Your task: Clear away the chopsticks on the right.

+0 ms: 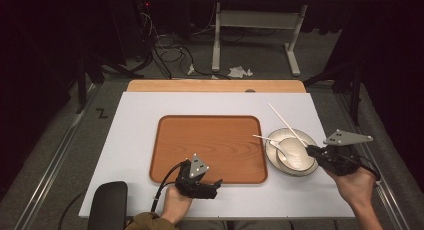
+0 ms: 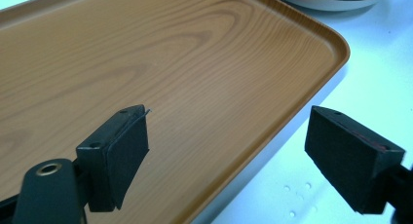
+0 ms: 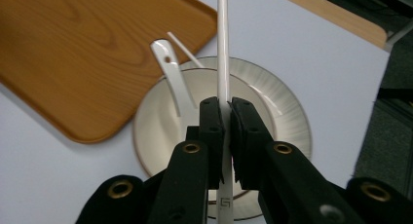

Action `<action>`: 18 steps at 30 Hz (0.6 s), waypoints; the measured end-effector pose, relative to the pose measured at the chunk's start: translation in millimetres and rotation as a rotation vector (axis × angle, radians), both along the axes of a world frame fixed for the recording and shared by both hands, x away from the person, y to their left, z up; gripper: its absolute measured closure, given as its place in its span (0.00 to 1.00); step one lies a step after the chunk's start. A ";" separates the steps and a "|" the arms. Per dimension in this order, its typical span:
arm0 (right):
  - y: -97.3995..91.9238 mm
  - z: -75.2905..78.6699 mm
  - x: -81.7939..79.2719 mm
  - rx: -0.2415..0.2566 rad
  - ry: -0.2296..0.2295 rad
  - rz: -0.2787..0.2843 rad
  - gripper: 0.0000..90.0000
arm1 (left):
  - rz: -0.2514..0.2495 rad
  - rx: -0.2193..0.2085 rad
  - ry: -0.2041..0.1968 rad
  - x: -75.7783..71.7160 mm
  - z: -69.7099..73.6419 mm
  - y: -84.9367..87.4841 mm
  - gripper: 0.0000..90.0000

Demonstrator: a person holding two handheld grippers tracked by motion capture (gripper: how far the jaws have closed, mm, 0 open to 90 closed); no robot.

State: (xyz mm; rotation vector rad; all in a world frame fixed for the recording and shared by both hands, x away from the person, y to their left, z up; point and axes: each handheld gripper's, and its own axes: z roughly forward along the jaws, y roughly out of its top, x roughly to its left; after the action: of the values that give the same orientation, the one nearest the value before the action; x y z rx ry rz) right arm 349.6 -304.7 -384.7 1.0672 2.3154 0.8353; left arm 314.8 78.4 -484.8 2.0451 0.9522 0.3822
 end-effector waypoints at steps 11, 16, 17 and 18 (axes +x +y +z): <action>39.4 -20.1 -17.1 0.032 0.063 0.038 0.95 | -0.015 0.002 -0.003 3.4 0.1 -3.6 0.18; 65.9 -37.9 -15.1 0.052 0.109 0.056 0.95 | -0.009 0.002 -0.005 3.3 0.5 -2.9 0.18; 65.9 -37.9 -15.1 0.052 0.109 0.056 0.95 | -0.009 0.002 -0.005 3.3 0.5 -2.9 0.18; 75.5 -43.7 -13.1 0.047 0.123 0.061 0.95 | -0.008 0.003 -0.006 3.2 0.5 -3.0 0.18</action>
State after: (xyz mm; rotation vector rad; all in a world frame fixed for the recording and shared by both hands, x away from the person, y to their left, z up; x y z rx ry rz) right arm 336.5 -229.1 -428.4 1.1019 2.4523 0.8740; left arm 318.0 75.4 -484.3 2.0489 0.9396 0.3859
